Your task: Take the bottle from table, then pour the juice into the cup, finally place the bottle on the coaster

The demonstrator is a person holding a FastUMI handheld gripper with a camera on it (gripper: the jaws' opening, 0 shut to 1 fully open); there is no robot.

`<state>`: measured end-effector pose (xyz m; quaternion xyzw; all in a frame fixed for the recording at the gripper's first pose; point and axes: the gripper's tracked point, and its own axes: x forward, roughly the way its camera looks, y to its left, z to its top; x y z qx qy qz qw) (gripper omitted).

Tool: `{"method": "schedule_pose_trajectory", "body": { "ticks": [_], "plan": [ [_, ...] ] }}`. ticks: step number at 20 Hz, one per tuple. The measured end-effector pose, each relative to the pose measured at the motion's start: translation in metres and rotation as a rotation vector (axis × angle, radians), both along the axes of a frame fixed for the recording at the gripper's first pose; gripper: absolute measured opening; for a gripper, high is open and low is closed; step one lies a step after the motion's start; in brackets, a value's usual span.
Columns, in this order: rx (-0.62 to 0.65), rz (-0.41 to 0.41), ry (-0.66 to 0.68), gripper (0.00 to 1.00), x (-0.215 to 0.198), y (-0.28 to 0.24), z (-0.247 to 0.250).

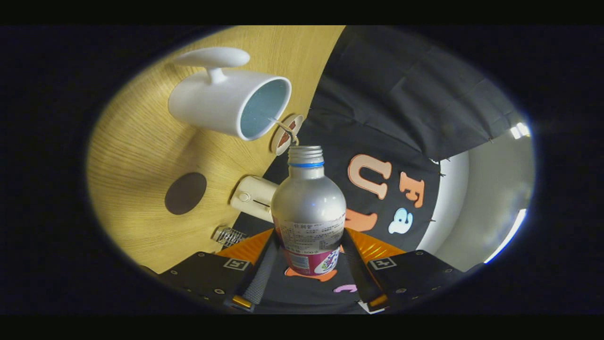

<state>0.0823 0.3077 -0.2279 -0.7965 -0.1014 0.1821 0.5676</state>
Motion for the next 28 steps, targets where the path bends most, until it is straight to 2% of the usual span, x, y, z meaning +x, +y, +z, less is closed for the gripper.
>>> {"method": "schedule_pose_trajectory", "body": {
  "ticks": [20, 28],
  "plan": [
    [-0.061, 0.055, -0.011, 0.77, -0.004, 0.011, -0.003],
    [-0.016, 0.031, 0.035, 0.77, -0.009, 0.007, -0.011]
  ]
}}
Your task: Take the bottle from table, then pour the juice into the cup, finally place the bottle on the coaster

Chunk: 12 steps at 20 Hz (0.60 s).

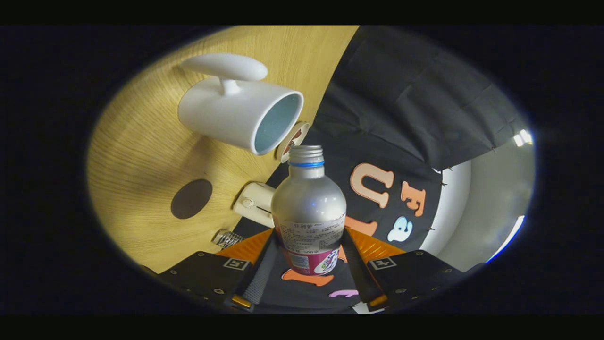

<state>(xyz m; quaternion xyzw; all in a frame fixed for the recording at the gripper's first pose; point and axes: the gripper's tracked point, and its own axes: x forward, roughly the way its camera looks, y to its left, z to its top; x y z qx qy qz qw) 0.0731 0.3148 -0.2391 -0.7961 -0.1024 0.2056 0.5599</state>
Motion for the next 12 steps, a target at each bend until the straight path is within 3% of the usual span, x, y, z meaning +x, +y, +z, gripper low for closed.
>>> {"method": "schedule_pose_trajectory", "body": {
  "ticks": [8, 12],
  "plan": [
    [0.219, -0.081, 0.15, 0.77, -0.007, -0.009, -0.023],
    [0.425, -0.157, 0.305, 0.77, -0.007, -0.016, -0.029]
  ]
}}
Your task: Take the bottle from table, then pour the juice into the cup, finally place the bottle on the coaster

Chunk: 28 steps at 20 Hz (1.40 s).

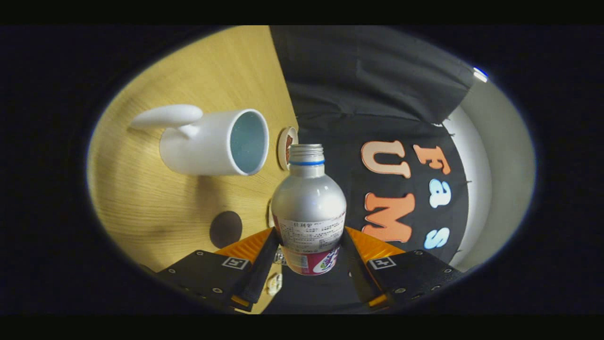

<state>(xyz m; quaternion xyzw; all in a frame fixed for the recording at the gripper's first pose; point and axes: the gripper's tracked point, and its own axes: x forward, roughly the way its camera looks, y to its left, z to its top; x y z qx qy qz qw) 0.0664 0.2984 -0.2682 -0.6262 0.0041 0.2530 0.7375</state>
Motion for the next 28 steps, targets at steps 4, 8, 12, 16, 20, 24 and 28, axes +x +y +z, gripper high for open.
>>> {"method": "schedule_pose_trajectory", "body": {
  "ticks": [4, 8, 12, 16, 20, 24, 28],
  "plan": [
    [0.18, -0.1, 0.09, 0.77, 0.002, -0.018, 0.011],
    [0.379, -0.176, 0.166, 0.77, 0.007, -0.041, 0.029],
    [0.595, -0.265, 0.237, 0.78, 0.012, -0.072, 0.043],
    [0.73, -0.374, 0.261, 0.77, 0.018, -0.116, 0.041],
    [0.834, -0.461, 0.291, 0.77, 0.016, -0.15, 0.032],
    [0.981, -0.522, 0.354, 0.77, 0.013, -0.166, 0.022],
    [1.076, -0.576, 0.413, 0.77, 0.007, -0.183, 0.008]
  ]
}}
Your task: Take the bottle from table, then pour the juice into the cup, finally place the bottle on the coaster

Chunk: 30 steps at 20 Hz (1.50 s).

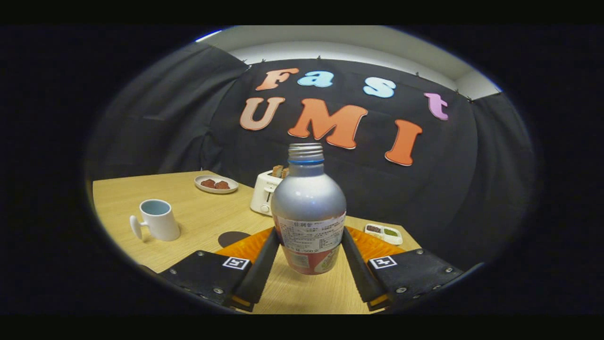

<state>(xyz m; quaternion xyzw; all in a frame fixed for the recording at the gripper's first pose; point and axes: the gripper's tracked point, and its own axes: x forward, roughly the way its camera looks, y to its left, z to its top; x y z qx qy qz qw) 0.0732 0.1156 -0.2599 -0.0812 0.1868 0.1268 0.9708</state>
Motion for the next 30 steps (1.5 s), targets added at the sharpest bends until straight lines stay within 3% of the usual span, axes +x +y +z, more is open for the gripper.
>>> {"method": "schedule_pose_trajectory", "body": {
  "ticks": [11, 30],
  "plan": [
    [0.166, -0.059, 0.09, 0.77, -0.006, -0.012, -0.027],
    [0.342, 0.007, 0.175, 0.77, 0.013, 0.059, -0.045]
  ]
}}
